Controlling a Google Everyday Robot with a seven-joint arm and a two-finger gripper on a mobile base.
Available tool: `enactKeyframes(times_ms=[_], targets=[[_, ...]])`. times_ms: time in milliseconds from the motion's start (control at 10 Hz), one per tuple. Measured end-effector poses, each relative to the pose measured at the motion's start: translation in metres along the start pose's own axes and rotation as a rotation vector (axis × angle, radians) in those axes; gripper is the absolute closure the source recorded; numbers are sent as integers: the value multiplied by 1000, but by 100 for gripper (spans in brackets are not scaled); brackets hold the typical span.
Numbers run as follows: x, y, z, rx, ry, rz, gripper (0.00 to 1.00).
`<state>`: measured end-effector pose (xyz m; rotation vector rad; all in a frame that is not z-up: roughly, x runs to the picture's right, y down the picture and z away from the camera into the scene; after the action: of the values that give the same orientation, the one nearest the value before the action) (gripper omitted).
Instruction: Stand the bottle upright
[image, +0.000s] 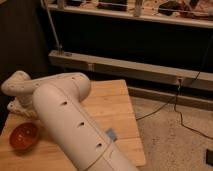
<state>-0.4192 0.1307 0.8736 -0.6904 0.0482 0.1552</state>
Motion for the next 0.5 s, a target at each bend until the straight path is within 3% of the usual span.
enactKeyframes(times_ms=[200, 500], targets=[[1, 0, 2, -9, 2, 21, 97], [4, -4, 1, -8, 1, 34, 100]])
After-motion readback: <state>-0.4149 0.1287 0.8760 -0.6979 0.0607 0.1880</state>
